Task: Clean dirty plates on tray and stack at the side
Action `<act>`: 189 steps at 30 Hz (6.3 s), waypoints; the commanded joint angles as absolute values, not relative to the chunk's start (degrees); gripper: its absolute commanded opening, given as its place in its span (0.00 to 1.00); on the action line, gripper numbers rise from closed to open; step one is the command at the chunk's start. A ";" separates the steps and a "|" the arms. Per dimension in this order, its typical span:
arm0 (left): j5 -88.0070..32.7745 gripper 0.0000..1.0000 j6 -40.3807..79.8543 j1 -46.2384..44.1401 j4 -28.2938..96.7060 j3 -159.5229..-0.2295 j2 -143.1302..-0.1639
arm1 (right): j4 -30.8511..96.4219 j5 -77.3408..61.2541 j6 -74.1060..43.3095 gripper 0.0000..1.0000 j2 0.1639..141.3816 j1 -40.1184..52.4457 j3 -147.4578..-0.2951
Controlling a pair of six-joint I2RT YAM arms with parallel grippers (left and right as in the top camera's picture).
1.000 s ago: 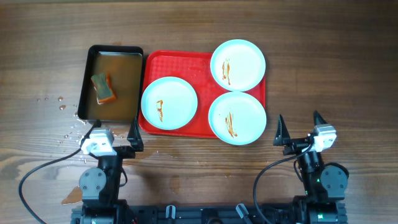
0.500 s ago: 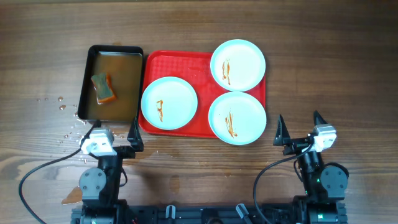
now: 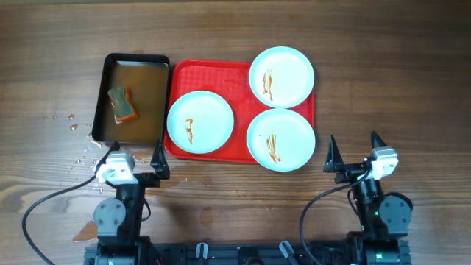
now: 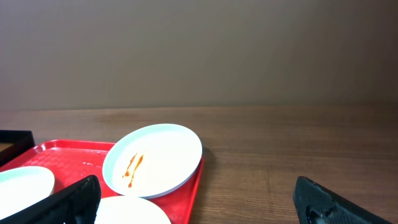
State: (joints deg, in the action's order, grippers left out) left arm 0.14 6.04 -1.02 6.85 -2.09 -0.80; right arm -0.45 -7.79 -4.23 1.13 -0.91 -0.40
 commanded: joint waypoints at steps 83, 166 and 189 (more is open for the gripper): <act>6.52 0.80 21.54 7.16 41.78 -82.78 -110.15 | -0.54 -7.20 -4.54 1.00 1.41 -0.60 -0.30; -9.54 0.04 16.78 10.63 30.11 -72.38 -110.24 | -0.54 -7.20 -4.54 1.00 1.41 -0.60 -0.30; -7.62 0.56 16.95 10.07 29.93 -72.31 -116.84 | -0.54 -7.20 -4.54 1.00 1.41 -0.60 -0.30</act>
State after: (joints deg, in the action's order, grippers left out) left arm -8.29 16.86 10.57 29.91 -72.12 -113.47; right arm -0.32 -7.64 -4.23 1.65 -0.91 -0.36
